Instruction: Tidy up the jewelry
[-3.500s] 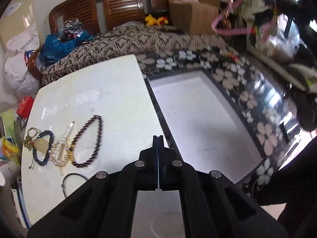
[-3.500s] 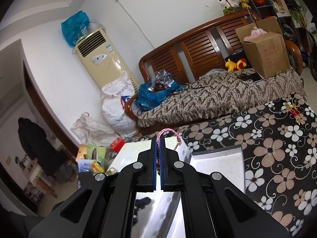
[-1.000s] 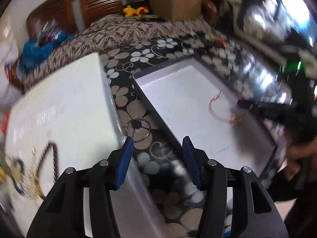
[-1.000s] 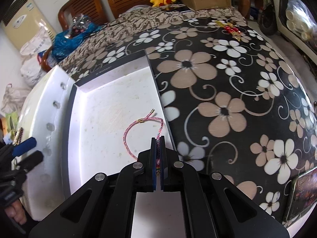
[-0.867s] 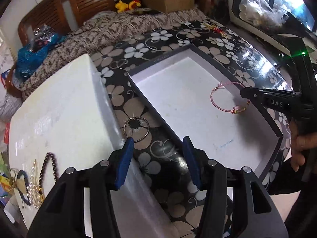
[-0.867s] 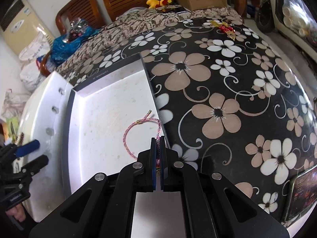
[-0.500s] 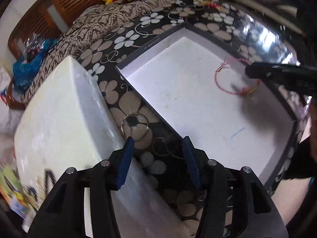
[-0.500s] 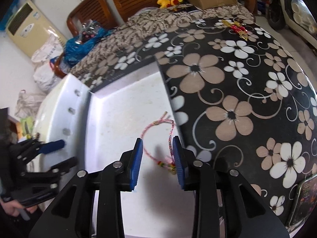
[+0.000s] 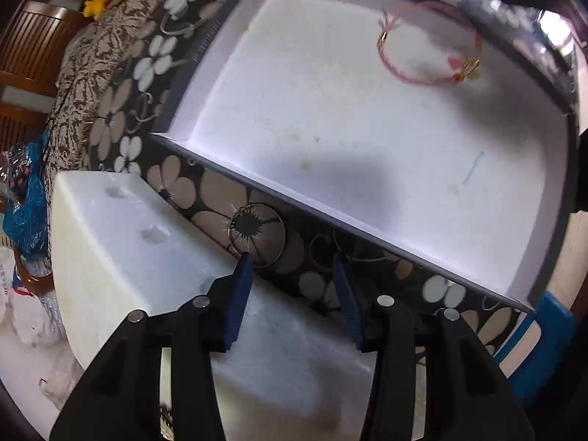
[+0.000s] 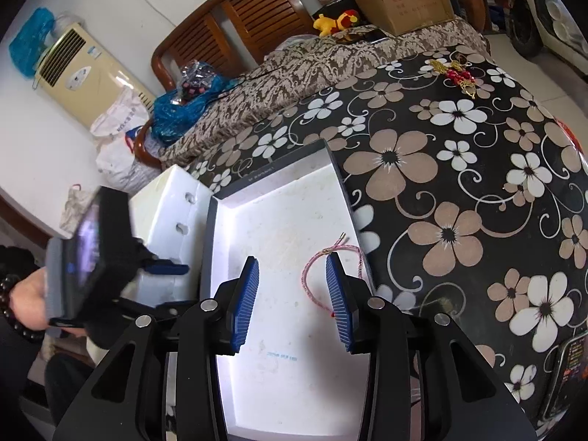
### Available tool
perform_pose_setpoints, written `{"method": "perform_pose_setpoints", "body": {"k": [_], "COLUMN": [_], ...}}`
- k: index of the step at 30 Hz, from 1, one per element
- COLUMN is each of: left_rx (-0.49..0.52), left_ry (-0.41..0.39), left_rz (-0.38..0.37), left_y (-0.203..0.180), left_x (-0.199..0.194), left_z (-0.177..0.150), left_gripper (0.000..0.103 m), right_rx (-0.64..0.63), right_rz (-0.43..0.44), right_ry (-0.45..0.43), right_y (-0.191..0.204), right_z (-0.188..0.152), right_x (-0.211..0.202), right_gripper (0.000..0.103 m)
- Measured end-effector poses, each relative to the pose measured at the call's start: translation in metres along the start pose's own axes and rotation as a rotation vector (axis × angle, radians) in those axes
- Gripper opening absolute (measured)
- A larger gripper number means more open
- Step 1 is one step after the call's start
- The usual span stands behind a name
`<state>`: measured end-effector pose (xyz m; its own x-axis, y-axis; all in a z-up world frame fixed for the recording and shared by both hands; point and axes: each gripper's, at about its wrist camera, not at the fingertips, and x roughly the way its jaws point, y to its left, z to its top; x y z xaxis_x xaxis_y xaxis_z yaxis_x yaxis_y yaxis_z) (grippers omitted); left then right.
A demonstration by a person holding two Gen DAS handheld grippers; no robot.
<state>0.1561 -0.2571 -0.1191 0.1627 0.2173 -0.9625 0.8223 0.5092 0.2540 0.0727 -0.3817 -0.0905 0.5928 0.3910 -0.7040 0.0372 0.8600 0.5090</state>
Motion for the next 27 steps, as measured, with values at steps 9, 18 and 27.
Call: {"method": "perform_pose_setpoints", "body": {"k": [9, 18, 27], "left_rx": [0.042, 0.102, 0.081], "left_ry": [0.083, 0.18, 0.16], "left_rz": [0.076, -0.057, -0.141], "left_y": [-0.004, -0.002, 0.01], "left_x": [0.008, 0.017, 0.017], "left_z": [0.011, 0.018, 0.019], "left_gripper": [0.045, 0.028, 0.026], "right_rx": [0.031, 0.054, 0.065], "right_rz": [0.032, 0.043, 0.058], "right_ry": [-0.054, -0.086, -0.108], "right_y": [-0.003, -0.005, -0.005], "right_z": [0.006, 0.012, 0.016], "right_x": [-0.016, -0.022, -0.027], "right_gripper": [0.042, 0.043, 0.043]}}
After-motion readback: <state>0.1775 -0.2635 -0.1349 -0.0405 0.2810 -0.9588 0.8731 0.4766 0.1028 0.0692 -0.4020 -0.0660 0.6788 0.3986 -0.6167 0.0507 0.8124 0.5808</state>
